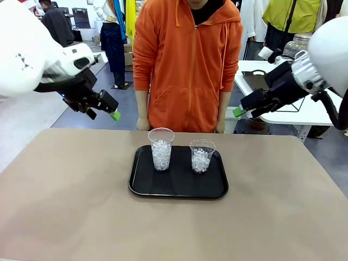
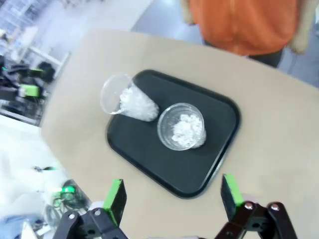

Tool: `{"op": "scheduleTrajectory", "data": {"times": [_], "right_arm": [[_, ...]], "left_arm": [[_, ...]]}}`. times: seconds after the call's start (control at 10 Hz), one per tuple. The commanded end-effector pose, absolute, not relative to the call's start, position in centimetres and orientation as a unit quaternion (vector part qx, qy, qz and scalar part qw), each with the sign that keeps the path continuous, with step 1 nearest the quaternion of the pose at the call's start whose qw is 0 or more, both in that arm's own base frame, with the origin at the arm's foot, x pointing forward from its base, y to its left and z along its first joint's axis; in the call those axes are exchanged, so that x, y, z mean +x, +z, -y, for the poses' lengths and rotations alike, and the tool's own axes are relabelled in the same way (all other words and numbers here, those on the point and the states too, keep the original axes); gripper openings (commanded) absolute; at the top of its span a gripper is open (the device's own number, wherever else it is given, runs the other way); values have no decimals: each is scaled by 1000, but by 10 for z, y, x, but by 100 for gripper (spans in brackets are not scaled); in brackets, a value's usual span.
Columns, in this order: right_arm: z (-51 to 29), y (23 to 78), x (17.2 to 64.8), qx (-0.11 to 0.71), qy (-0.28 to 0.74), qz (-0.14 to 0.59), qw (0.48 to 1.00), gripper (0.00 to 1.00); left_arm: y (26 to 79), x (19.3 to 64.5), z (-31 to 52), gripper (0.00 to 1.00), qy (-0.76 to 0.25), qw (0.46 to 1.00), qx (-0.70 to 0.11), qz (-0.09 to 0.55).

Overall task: Pour the drink into the iced cup.
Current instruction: Pick up the iced cup indicated by the human and present it to them.

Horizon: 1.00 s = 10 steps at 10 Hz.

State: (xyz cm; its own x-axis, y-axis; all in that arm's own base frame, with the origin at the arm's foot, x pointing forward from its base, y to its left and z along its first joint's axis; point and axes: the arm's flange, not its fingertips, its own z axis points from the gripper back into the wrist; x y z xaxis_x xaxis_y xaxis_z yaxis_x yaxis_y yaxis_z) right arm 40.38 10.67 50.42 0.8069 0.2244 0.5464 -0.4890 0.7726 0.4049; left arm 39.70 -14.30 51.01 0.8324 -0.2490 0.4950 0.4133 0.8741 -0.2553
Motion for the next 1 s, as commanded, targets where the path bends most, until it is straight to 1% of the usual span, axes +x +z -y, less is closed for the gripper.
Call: {"op": "scheduleTrajectory", "data": {"times": [0.0,0.2,0.4,0.6,0.7,0.8,0.9], "right_arm": [[-82,498,417,365,182,229,884,100],[-66,489,423,424,165,220,863,100],[-51,478,430,476,140,209,843,100],[-47,472,433,494,137,201,835,100],[-48,472,429,480,162,217,834,100],[-43,470,423,488,128,197,841,100],[-43,470,423,488,128,197,841,100]], "left_arm": [[507,407,126,100,-153,925,-256,237],[500,415,113,100,-130,913,-304,239],[491,420,101,100,-105,905,-330,246],[485,423,97,100,-102,905,-336,240],[484,419,101,100,-127,915,-297,242],[491,419,99,100,-91,909,-329,240],[491,419,99,100,-91,909,-329,240]]}}
